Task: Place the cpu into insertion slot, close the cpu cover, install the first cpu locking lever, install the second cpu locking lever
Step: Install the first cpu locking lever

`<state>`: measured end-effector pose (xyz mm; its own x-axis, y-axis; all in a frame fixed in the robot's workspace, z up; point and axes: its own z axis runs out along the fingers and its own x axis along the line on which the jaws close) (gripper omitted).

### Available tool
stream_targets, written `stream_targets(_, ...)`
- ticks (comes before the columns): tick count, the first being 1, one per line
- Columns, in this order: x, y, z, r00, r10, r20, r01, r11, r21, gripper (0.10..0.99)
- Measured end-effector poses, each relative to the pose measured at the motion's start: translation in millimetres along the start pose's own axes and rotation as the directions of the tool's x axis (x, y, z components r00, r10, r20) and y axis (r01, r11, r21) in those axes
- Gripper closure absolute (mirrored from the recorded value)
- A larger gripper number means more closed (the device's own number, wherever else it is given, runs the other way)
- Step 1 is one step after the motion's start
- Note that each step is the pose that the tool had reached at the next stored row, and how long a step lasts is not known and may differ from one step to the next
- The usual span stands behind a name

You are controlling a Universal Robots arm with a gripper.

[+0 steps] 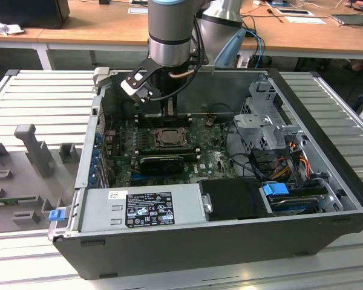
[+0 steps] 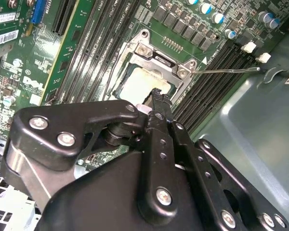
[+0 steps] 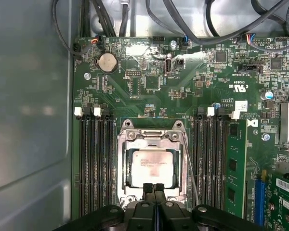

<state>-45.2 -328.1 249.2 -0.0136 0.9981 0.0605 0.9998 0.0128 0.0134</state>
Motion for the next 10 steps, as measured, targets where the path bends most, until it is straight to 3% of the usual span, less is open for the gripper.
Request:
stream_targets(7, 0.7, 0.2, -11.5, 1.0000, 0.000, 0.0007, 0.000, 1.0000, 0.000, 0.980)
stream_targets(10, 1.2, 0.3, -19.8, 1.0000, 0.000, 0.0018, 0.000, 1.0000, 0.000, 0.980)
